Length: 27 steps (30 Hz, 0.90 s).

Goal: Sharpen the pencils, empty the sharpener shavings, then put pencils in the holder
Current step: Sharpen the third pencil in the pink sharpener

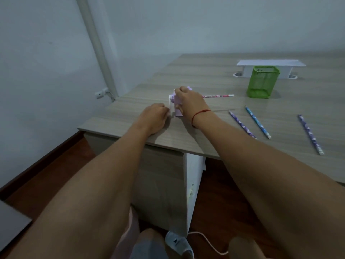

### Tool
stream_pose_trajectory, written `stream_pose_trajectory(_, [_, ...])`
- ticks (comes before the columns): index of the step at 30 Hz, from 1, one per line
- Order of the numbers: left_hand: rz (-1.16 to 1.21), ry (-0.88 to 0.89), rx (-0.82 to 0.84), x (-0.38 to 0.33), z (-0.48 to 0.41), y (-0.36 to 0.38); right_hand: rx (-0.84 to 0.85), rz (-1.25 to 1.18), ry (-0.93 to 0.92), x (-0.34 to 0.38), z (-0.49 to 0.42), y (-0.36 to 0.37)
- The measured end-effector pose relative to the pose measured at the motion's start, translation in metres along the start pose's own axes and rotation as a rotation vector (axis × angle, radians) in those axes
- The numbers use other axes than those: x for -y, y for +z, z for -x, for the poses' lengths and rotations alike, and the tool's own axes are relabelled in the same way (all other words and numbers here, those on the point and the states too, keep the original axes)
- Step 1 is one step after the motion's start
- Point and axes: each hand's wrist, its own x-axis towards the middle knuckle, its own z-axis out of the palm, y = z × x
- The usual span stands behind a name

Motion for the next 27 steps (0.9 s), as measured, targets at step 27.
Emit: stream_pose_trajectory(27, [0.075,-0.144,-0.322,0.004,-0.045,-0.016,-0.020,0.032,0.021,0.005,-0.010,0.002])
